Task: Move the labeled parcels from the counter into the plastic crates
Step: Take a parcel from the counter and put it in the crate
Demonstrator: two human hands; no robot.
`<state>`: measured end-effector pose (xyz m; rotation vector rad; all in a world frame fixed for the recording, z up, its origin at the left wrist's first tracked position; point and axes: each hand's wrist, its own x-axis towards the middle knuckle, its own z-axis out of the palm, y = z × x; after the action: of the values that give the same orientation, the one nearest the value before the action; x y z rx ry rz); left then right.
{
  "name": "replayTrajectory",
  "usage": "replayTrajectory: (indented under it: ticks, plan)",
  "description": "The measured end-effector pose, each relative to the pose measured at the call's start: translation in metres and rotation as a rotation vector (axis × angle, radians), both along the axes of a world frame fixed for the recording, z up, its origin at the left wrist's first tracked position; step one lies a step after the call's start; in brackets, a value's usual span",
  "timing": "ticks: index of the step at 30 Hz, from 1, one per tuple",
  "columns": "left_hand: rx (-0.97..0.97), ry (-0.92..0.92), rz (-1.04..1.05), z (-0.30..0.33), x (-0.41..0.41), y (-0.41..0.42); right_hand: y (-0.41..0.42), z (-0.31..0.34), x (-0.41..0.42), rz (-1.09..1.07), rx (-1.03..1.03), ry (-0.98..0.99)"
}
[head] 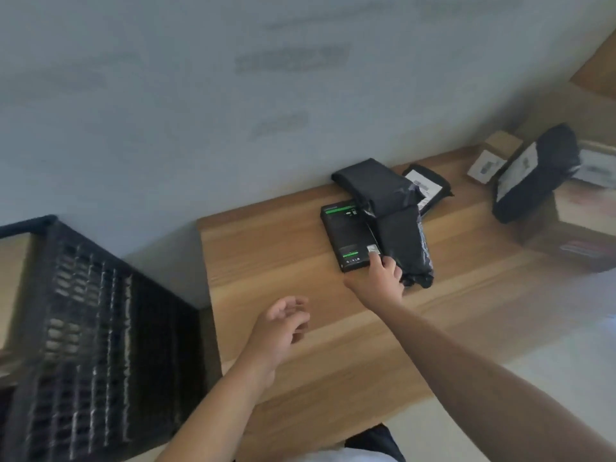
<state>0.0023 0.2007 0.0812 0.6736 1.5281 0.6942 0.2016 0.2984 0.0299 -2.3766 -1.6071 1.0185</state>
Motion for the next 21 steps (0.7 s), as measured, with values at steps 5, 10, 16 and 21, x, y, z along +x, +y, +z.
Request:
replayTrajectory:
  ticks: [5, 10, 16, 21]
  plan:
    - [-0.100, 0.051, 0.295, -0.006, 0.017, -0.018, 0.047, -0.033, 0.011, 0.081, 0.009, -0.090]
    - [-0.104, 0.027, 0.512, -0.006, 0.031, -0.043, 0.060, -0.057, 0.004, 0.162, 0.005, -0.151]
    - [-0.085, 0.038, 0.595, 0.000, 0.039, -0.070, 0.066, -0.068, 0.007, 0.203, 0.037, -0.244]
    - [-0.061, 0.012, 0.590, -0.001, 0.034, -0.075, 0.047, -0.063, 0.005, 0.236, -0.022, -0.297]
